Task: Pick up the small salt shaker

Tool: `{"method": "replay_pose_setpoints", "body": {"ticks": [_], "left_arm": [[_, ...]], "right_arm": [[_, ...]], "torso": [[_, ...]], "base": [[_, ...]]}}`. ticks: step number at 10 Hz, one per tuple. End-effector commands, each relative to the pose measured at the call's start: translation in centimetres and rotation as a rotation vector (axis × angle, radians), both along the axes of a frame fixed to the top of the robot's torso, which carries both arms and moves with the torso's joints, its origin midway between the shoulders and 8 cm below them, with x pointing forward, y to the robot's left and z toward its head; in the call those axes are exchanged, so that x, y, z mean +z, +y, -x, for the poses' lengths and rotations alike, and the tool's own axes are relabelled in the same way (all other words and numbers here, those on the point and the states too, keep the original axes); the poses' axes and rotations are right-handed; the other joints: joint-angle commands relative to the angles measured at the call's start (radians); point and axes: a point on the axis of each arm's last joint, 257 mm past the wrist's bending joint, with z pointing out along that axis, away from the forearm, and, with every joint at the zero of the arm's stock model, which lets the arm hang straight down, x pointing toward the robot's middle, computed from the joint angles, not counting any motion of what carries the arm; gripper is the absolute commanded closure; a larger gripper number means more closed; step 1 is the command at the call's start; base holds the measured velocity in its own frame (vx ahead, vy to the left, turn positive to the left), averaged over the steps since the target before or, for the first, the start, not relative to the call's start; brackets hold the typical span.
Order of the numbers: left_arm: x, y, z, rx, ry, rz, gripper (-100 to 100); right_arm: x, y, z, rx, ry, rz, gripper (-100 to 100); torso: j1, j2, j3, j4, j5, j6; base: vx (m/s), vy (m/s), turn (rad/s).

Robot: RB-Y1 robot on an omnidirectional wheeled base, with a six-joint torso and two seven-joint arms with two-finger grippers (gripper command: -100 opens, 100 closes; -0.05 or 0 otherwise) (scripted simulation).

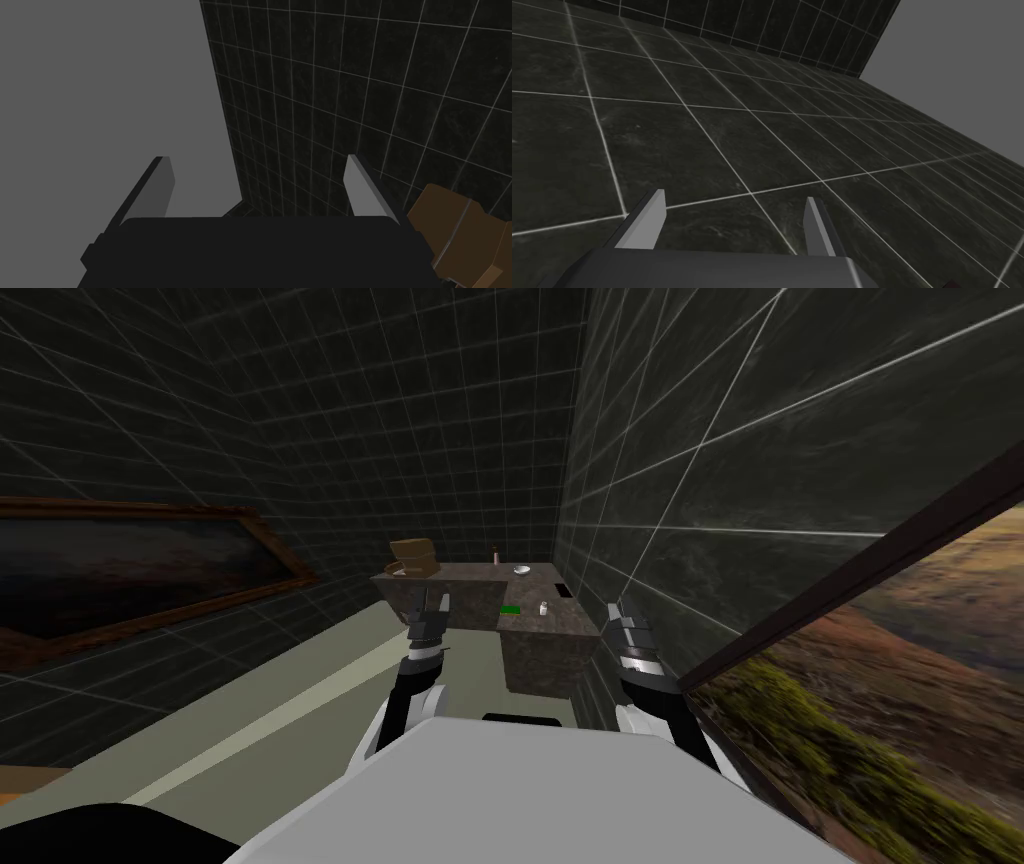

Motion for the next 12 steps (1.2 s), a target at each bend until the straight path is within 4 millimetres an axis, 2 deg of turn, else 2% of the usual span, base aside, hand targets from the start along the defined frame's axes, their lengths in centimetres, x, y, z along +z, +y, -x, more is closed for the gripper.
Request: {"method": "replay_pose_setpoints", "body": {"ticks": [1, 6, 11, 12], "left_arm": [[0.0, 0.0, 0.0, 0.0, 0.0, 0.0, 0], [0.0, 0.0, 0.0, 0.0, 0.0, 0.0, 0], [0.0, 0.0, 0.0, 0.0, 0.0, 0.0, 0], [0.0, 0.0, 0.0, 0.0, 0.0, 0.0, 0]], "right_arm": [[-1.2, -0.2, 0.0, 0.006, 0.042, 0.039, -100], [-6.2, -2.0, 0.8, -0.003, 0.216, 0.15, -100], [-12.6, -5.4, 3.4, -0.027, 0.453, 0.284, -100], [-12.9, -5.5, 3.6, -0.029, 0.462, 0.283, -100]], "torso": [[0.0, 0.0, 0.0, 0.0, 0.0, 0.0], [0.001, -0.001, -0.001, 0.0, 0.0, 0.0], [0.002, -0.002, -0.001, 0.0, 0.001, 0.0], [0.002, -0.002, -0.001, 0.0, 0.0, 0.0]], "base": [[0.006, 0.014, 0.131], [0.02, 0.026, 0.171], [0.03, 0.038, 0.257], [0.03, 0.015, 0.079]]}}
